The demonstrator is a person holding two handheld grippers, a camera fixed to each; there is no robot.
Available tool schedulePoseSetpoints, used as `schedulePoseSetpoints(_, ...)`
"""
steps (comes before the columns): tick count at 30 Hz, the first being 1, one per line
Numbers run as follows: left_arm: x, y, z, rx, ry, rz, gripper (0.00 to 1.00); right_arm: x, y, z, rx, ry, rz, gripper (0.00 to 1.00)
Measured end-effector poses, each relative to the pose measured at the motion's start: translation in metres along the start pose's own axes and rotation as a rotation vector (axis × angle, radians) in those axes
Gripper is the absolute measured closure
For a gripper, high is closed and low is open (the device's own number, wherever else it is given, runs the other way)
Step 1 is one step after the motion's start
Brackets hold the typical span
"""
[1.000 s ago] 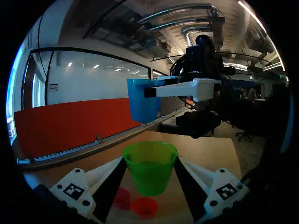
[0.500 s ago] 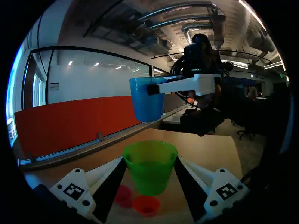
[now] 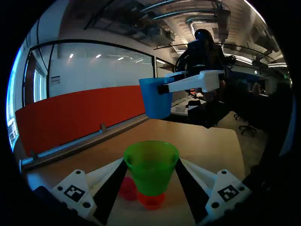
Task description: Pour water
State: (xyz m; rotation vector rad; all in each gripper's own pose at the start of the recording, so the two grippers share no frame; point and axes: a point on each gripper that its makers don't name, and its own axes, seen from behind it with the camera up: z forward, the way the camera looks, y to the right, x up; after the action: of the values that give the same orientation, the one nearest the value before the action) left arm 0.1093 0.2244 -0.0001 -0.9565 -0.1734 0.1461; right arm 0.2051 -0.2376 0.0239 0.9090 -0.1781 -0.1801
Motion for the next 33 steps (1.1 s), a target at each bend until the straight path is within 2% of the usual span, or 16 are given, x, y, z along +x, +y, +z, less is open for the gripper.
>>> schedulePoseSetpoints(15,-0.029,-0.017,-0.008,0.036,-0.104,0.01,0.14,-0.032,0.007,-0.005,0.003,-0.067,-0.013,0.08)
schedulePoseSetpoints(33,-0.074,-0.021,-0.015,0.045,-0.219,0.011,0.13,-0.076,0.009,-0.005,0.025,-0.134,-0.019,0.08)
